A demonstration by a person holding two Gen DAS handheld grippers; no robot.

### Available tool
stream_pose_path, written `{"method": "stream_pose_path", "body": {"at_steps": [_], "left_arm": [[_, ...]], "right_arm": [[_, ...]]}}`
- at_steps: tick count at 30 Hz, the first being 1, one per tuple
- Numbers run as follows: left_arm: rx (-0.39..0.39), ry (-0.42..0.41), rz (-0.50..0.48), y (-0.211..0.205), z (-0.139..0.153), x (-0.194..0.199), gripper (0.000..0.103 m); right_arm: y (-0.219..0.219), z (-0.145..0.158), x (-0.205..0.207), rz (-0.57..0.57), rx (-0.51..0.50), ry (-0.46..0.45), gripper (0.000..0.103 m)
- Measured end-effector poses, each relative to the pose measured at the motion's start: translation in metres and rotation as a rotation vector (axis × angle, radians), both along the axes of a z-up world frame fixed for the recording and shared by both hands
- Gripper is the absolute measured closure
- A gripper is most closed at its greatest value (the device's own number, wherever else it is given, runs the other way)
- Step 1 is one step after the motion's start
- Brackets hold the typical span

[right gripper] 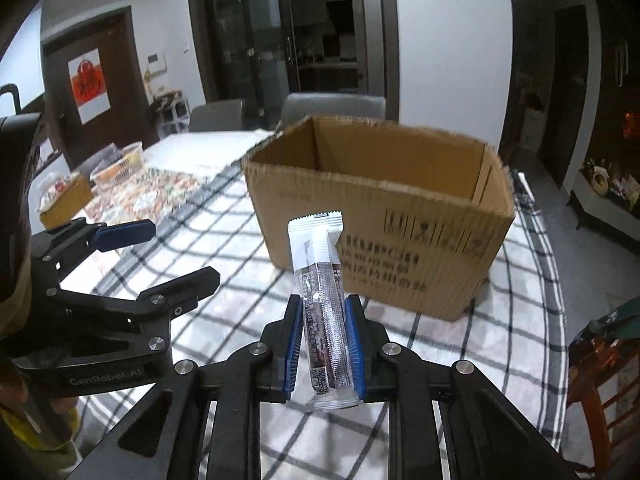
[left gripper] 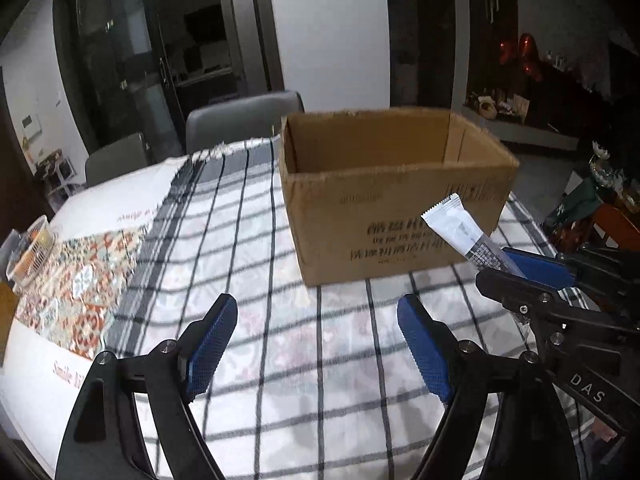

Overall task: Organize snacks
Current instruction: 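Carry the stick packet over the box and open the right tool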

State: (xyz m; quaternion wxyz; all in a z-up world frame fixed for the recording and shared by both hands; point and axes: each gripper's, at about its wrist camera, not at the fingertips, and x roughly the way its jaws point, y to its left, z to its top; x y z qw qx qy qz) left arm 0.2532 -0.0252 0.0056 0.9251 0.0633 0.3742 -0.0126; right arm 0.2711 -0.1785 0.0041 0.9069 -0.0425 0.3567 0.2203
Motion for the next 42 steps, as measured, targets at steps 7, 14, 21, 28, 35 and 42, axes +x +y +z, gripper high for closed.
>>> {"method": "stream_pose_path", "body": {"at_steps": [7,14,21,28,35,42], "left_arm": [[0.016,-0.059,-0.019,-0.001,0.027,0.013,0.018],[0.015,-0.107,-0.027,0.001,0.051,0.037,0.018],[0.018,-0.119,-0.014,0.004,0.055,0.064,0.018],[0.009,-0.113,0.016,0.011,0.051,0.078,0.018],[0.016,-0.124,0.022,0.012,0.049,0.076,0.018],[-0.001,-0.15,-0.006,0.006,0.057,0.05,0.018]], "right_arm": [[0.001,0.027,0.016,-0.015,0.003,-0.056,0.081],[0.0,0.057,0.04,-0.038,-0.002,-0.126,0.081],[0.003,0.072,0.075,-0.055,-0.045,-0.158,0.081],[0.009,0.065,0.107,-0.07,-0.086,-0.147,0.074],[0.004,0.062,0.098,-0.106,-0.067,-0.136,0.071],[-0.009,0.067,0.056,-0.174,-0.003,-0.155,0.071]]}}
